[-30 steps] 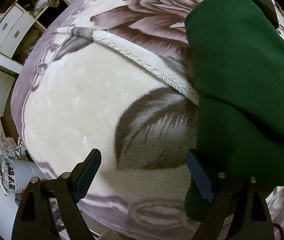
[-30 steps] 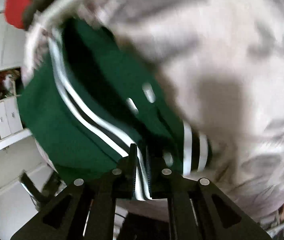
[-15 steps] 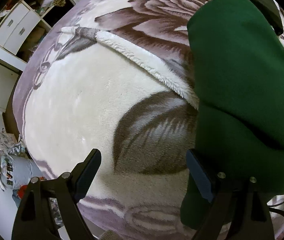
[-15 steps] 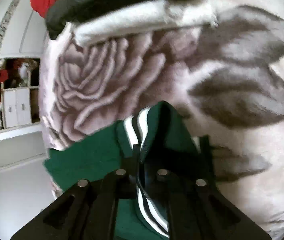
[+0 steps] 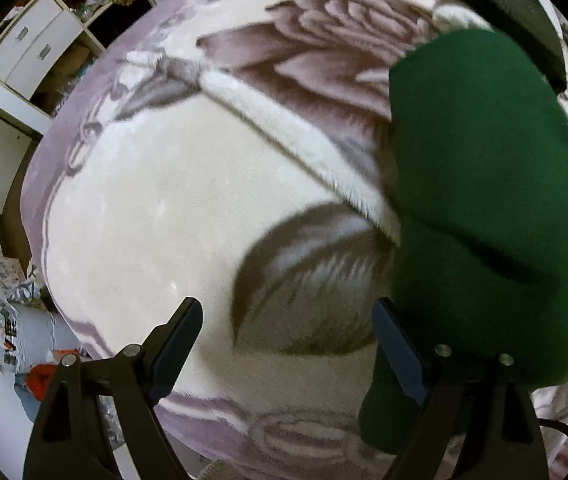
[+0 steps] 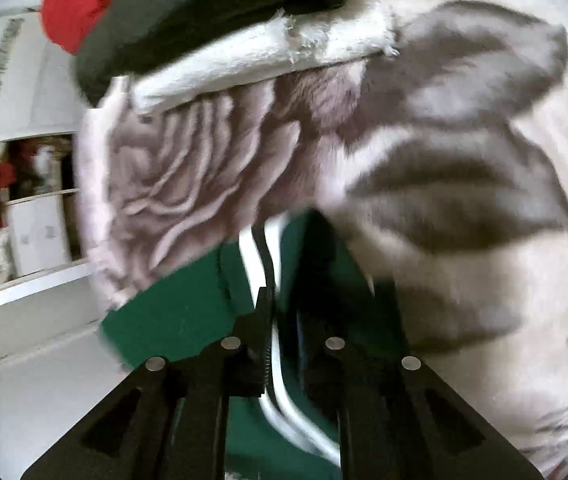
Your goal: Fold large clothes
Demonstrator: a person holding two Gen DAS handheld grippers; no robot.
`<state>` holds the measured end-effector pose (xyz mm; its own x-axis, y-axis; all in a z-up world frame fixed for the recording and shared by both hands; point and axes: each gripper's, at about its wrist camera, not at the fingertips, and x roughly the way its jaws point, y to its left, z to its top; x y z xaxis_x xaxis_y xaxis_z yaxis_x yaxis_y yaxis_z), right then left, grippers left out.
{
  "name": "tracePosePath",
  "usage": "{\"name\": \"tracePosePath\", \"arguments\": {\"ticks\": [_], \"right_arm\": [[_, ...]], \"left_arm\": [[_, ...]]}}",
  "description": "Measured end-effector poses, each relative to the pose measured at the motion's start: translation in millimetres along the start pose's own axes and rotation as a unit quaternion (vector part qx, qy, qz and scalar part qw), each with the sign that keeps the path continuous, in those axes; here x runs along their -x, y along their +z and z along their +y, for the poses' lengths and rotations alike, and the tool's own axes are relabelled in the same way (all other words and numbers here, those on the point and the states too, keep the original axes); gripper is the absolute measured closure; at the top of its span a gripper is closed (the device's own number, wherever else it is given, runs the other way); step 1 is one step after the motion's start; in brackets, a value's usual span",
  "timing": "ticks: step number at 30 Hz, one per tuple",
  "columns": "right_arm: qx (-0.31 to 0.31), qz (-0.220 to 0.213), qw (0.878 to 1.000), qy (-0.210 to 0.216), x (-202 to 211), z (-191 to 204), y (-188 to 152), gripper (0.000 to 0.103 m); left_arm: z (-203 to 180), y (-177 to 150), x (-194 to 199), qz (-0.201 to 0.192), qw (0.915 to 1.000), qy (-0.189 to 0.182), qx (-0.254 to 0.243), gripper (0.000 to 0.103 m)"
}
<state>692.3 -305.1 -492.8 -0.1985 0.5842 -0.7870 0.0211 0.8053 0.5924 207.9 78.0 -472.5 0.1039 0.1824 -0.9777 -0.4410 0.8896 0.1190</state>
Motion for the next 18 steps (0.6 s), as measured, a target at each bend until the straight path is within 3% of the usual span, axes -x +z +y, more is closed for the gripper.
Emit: {"name": "tracePosePath", "arguments": {"ticks": [1,3,7,11,12,13,14,18], "right_arm": [[0.003,-0.002,1.0,0.004,11,-7,-12,0.076],[-0.001,0.004,1.0,0.008,24,-25,-45,0.049],[-0.023,0.06,0.998,-0.008,3,-63,-111,0.046],[-0.071,0.1,0.992,0.032,-38,-97,-156,0.046],[-0.068,0.09,0.993,0.034,-43,-99,-160,0.054],[-0.063,0.066,0.995,0.027,-42,-97,-164,0.068],[-0.06,0.054,0.996,0.029,-40,-95,-166,0.1],[-0.053,-0.026,0.998,0.015,16,-80,-186,0.101]], "left_arm": [[0,7,6,-0.009,1.0,-0.002,-0.001,0.016],[-2,16,12,-0.022,0.9997,0.0,-0.006,0.016],[-12,31,8,-0.024,0.9996,0.005,-0.015,0.016],[-24,39,6,-0.026,0.9993,0.002,-0.026,0.016],[-28,40,6,-0.026,0.9991,0.006,-0.032,0.016],[-33,41,5,-0.028,0.9986,0.017,-0.042,0.016],[-34,42,7,-0.032,0.9981,0.022,-0.047,0.016],[-35,41,6,-0.031,0.9975,0.023,-0.06,0.016]]}}
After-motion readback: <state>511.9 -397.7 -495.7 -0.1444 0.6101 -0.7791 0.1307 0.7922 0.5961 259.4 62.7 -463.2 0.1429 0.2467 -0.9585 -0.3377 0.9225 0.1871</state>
